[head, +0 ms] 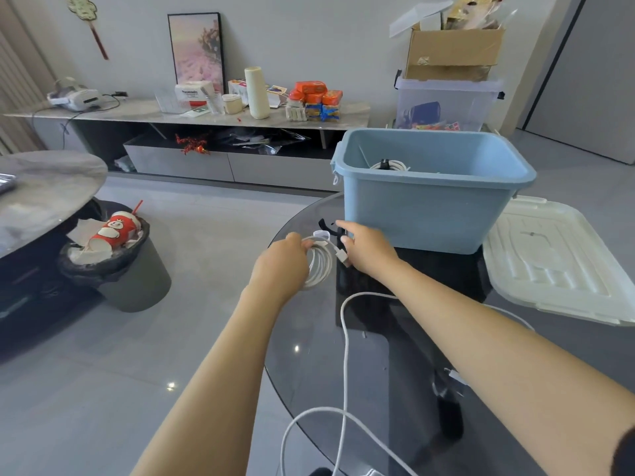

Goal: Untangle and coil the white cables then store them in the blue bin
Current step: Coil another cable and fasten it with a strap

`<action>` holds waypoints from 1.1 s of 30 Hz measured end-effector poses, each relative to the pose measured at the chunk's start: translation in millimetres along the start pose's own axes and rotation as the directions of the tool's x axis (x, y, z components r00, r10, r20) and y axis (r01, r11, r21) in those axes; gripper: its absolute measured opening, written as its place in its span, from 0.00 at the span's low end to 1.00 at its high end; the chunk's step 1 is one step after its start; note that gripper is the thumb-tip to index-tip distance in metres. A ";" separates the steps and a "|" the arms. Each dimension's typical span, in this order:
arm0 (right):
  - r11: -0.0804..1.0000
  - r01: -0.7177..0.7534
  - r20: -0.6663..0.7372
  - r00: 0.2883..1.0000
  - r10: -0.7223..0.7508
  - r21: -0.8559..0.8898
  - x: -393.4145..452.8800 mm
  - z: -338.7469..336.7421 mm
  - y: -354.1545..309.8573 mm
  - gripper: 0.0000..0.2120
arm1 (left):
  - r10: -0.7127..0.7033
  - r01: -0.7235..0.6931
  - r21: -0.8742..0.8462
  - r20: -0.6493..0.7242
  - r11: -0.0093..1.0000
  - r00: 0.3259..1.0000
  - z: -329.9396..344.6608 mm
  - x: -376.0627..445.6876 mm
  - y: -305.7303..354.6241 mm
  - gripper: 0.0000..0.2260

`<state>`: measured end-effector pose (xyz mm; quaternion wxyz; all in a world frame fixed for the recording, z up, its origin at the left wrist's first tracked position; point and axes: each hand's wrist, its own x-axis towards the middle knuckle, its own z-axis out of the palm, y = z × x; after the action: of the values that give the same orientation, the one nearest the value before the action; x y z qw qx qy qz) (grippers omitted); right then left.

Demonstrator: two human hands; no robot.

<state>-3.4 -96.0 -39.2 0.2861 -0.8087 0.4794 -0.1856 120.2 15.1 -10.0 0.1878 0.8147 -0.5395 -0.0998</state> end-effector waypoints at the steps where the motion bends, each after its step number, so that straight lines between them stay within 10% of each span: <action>1: 0.998 0.030 0.004 1.000 -0.029 -0.063 4.2 1.8 -0.5 0.20 | -0.004 0.004 0.004 0.002 1.000 1.000 2.0 2.7 -1.1 0.16; 9: 0.867 0.058 0.032 0.998 -0.048 -0.495 30.3 16.5 -8.3 0.10 | -0.015 0.015 -0.014 -0.028 1.000 0.999 10.8 19.8 -5.6 0.15; 20: 0.776 0.111 -0.017 0.988 -0.155 -0.620 6.7 7.0 -6.4 0.07 | 0.005 -0.005 0.001 -0.014 1.000 1.000 1.9 14.2 3.9 0.13; 33: 0.998 0.054 -0.194 0.980 -0.048 0.027 -116.9 -96.8 -4.7 0.06 | 0.144 -0.147 0.020 0.102 0.989 0.984 -24.1 -47.8 68.9 0.12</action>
<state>-111.0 -18.7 35.1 0.2461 -0.7941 0.4811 -0.2780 52.0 39.8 38.4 0.1561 0.7696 -0.6076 -0.1195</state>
